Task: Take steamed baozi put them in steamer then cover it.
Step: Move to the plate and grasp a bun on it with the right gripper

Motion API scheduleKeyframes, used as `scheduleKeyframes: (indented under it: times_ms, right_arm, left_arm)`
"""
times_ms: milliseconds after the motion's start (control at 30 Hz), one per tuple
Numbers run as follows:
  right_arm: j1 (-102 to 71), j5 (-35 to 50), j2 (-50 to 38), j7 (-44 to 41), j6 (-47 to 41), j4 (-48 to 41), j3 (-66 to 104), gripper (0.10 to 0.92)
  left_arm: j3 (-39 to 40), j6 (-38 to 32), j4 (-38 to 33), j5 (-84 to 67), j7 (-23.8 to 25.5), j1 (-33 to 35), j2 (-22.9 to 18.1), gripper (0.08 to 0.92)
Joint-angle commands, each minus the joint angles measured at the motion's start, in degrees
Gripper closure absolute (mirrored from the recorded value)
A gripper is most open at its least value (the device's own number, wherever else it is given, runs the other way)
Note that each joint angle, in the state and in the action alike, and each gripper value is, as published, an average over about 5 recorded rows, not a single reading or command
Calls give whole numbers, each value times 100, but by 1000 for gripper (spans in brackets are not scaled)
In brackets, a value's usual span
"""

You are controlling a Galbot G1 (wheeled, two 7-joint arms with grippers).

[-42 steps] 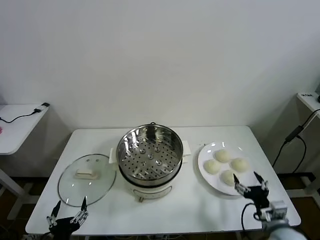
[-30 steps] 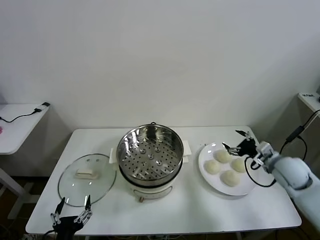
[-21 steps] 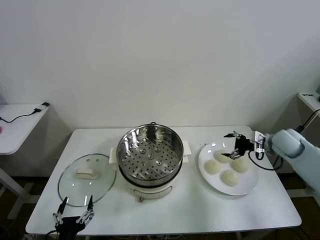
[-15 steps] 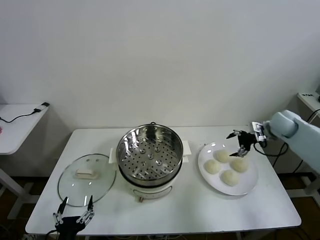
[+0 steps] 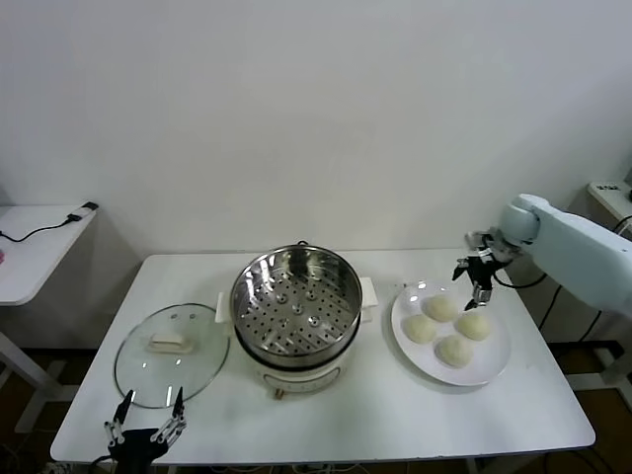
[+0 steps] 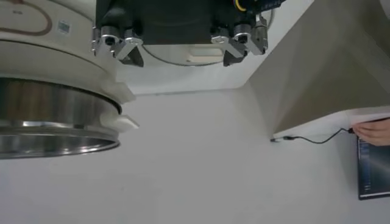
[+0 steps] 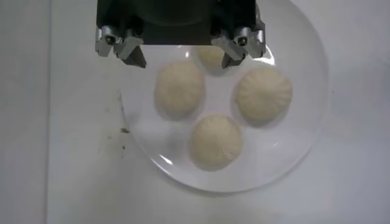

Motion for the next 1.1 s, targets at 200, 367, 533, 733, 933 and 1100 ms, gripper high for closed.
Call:
scheduleKeyframes:
  times_ms: [200, 367, 533, 733, 933, 1100]
  right_arm:
    - [-642, -521, 1040, 219, 74, -1449, 722, 203]
    - [-681, -834, 1195, 275, 109, -1647, 893, 203]
    - [-684, -903, 1227, 273, 76, -1641, 894, 223]
    - [-595, -814, 1147, 177, 28, -1513, 784, 300]
    - [-365, -533, 999, 73, -10, -1267, 494, 358]
    - [481, 123, 690, -32, -12, -550, -226, 397]
  left_arm:
    - [11, 3, 14, 43, 2, -13, -34, 177]
    - [13, -3, 21, 43, -9, -21, -27, 177]
    - [24, -13, 22, 32, -20, -10, -31, 177]
    - [19, -20, 3, 31, -25, 8, -32, 177]
    - [20, -39, -11, 40, -31, 35, -37, 177]
    - [42, -41, -27, 65, -37, 36, -63, 177]
